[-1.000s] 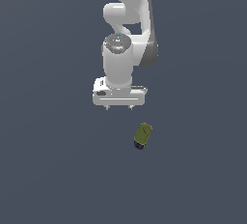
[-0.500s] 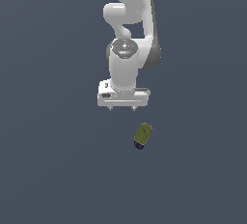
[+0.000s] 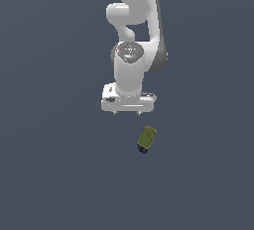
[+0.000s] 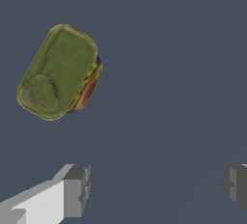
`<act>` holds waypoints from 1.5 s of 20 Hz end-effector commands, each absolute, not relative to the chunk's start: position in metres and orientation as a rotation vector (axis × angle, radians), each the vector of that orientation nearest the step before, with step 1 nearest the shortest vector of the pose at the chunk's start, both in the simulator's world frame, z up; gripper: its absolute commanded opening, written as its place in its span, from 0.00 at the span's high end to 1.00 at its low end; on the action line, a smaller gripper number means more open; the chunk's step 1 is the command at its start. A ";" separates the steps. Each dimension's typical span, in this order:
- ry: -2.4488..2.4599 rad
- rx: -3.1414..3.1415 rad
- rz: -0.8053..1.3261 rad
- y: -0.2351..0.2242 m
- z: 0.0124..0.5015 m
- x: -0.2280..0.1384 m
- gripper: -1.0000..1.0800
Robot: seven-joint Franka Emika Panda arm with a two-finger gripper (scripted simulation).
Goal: Pick up the object and move it to a goal position.
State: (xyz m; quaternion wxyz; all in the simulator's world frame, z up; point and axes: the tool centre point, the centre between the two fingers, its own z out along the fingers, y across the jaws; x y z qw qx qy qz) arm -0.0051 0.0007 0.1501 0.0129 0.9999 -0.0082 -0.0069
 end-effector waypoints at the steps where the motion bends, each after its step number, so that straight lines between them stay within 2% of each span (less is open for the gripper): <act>1: -0.066 3.116 -0.020 0.005 0.148 -0.001 0.04; 19: -0.611 3.075 -0.003 0.064 0.121 0.055 0.04; 30: -0.797 3.038 0.000 0.087 0.110 0.070 0.04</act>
